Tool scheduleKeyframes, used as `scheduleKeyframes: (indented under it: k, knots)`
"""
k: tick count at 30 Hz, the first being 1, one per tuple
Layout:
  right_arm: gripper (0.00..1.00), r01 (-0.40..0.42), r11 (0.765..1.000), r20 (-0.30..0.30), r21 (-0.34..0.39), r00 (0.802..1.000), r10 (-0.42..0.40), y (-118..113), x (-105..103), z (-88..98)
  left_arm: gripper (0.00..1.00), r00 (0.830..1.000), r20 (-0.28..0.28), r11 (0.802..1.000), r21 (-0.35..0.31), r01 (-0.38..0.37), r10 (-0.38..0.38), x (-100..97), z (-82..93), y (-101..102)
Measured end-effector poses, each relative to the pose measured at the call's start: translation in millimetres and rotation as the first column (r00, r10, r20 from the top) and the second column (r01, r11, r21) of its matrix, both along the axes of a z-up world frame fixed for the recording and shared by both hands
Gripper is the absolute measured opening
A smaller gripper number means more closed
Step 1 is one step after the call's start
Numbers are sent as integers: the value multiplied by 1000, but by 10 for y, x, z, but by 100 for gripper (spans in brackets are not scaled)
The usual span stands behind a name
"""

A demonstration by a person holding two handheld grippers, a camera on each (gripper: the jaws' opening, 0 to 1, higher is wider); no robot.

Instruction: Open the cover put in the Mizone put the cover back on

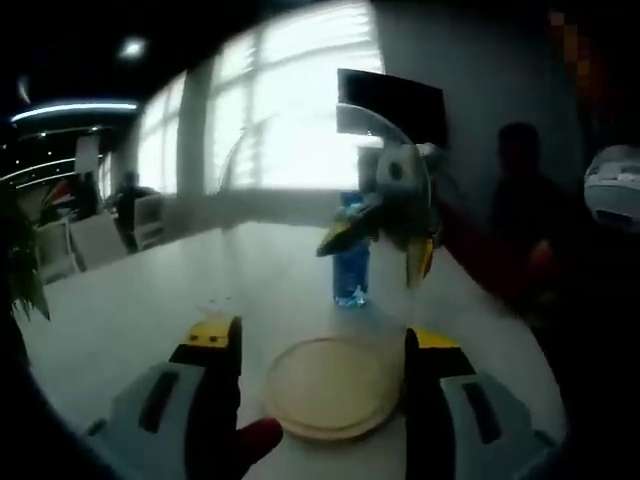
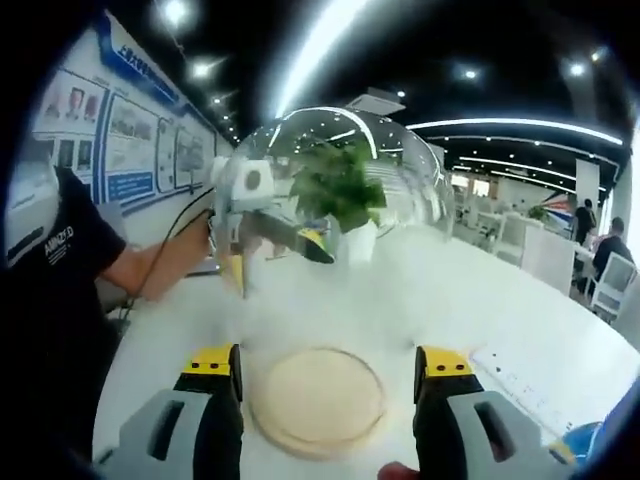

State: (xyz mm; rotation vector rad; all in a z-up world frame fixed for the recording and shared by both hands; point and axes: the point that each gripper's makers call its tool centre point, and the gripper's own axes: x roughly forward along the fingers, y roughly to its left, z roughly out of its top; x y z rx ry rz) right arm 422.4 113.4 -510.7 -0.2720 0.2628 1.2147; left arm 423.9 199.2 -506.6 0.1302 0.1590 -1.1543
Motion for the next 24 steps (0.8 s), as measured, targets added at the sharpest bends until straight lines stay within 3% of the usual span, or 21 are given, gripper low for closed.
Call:
scheduleKeyframes:
  k: [2,5,9,16,21,24]
  knots:
    - [65,-8,1000,23,15,1000,8,27,-11,3,58,1000,-6,1000,25,3,-3,2,-44,-28]
    - [65,-1,1000,6,11,1000,1,27,2,1,59,999,27,997,76,16,-18,3,-104,-50]
    - [66,-5,1000,-9,21,1000,6,28,28,-11,62,999,-6,997,68,33,-33,37,-135,-70]
    - [70,-25,998,-41,50,999,27,83,67,-82,65,998,-50,999,-3,33,-33,46,-143,-106]
    - [72,-28,998,-35,47,999,29,118,72,-105,71,1000,-7,996,-82,22,-23,61,14,-191]
    - [72,-35,998,-28,61,999,36,107,84,-112,71,1000,-4,996,-92,24,-24,68,5,-192]
